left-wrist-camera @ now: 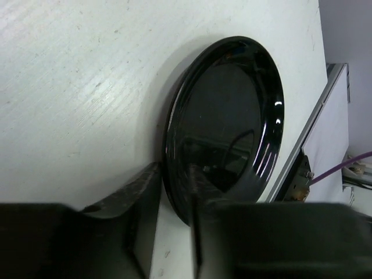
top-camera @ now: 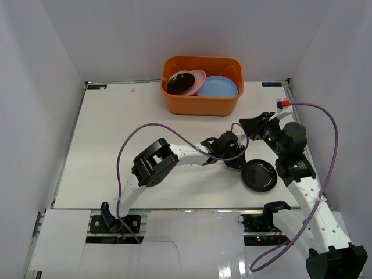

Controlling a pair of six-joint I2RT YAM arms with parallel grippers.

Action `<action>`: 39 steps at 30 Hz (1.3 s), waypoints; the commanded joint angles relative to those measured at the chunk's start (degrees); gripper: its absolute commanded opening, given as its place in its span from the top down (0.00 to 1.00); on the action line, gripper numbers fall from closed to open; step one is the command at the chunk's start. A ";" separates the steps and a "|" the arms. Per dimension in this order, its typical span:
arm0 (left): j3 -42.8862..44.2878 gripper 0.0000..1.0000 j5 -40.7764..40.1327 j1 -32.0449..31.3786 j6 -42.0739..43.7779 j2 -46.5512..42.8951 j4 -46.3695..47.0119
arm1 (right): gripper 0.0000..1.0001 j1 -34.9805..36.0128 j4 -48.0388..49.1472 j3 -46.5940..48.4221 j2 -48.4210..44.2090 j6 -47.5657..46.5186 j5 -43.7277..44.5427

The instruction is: Place the plates into the plastic bin on the countertop

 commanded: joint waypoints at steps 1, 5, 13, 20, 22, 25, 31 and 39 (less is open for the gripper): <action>0.69 0.70 1.10 -0.83 0.97 2.57 -3.45 | 0.79 -0.01 0.93 -0.52 -0.90 -0.29 -1.81; -0.10 1.00 -2.14 -0.74 1.15 2.05 -4.94 | 0.78 -0.09 0.67 -0.52 -1.86 -0.02 -2.52; -4.50 1.00 -0.66 4.96 0.18 -15.40 2.08 | 0.58 -0.09 -2.84 5.18 -8.80 2.45 -1.82; 0.24 1.00 0.84 19.45 -0.87 -24.49 0.24 | 0.56 0.17 -6.11 10.12 -10.04 -0.20 4.35; 2.17 1.00 0.75 24.82 -1.48 -24.85 -0.02 | 0.55 0.69 -3.66 7.58 -8.81 0.15 2.94; 6.20 1.00 -2.15 31.32 -1.75 -23.36 -1.95 | 0.55 1.22 -0.75 4.94 -6.09 0.94 1.26; 17.11 1.00 -9.01 39.33 -0.96 -14.49 -9.95 | 0.56 2.28 -0.39 4.23 1.20 -0.55 -0.49; 37.67 1.00 -10.86 42.67 0.18 0.44 -17.07 | 0.56 3.33 1.36 2.82 8.15 -0.38 -2.96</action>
